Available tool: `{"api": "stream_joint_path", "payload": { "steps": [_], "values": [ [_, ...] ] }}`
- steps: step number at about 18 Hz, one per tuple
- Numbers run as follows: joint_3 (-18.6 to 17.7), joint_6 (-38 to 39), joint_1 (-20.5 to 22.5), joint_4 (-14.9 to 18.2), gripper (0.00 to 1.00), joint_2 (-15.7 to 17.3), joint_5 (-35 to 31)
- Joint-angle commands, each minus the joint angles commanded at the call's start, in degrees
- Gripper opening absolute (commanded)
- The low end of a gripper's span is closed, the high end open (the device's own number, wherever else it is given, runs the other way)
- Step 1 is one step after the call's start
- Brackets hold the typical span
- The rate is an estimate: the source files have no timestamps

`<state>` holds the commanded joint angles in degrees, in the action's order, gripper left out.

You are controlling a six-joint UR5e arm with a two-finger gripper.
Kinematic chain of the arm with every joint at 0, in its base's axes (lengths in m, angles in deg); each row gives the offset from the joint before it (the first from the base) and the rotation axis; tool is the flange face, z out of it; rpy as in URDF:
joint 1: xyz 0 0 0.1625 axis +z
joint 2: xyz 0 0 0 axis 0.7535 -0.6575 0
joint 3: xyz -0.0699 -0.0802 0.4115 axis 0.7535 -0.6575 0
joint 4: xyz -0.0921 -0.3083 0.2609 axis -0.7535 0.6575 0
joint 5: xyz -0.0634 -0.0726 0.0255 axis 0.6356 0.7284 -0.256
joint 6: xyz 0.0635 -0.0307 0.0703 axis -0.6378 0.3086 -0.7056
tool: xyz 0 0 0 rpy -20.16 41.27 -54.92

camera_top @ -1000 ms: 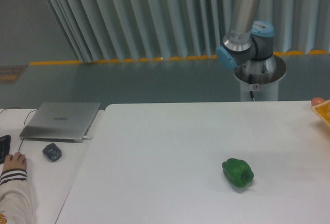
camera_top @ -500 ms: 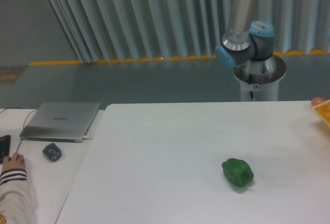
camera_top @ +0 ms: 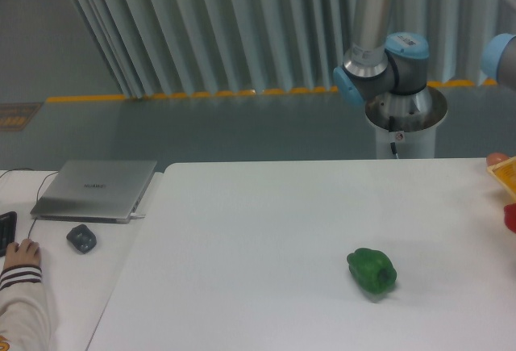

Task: Place the red pepper on the table
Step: 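Carry the red bell pepper in the gripper down toward the table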

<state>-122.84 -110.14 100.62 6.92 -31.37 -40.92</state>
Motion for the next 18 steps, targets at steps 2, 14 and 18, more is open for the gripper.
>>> {"api": "stream_joint_path", "payload": {
  "steps": [2, 14, 18],
  "values": [
    [0.0, 4.1, -1.7, -0.3, 0.68, -0.3, -0.2],
    [-0.3, 17.0, -10.5, -3.5, 0.68, -4.5, -6.8],
    [-0.8, 19.1, -12.4, -5.8, 0.68, -5.9, -9.1]
  ]
}}
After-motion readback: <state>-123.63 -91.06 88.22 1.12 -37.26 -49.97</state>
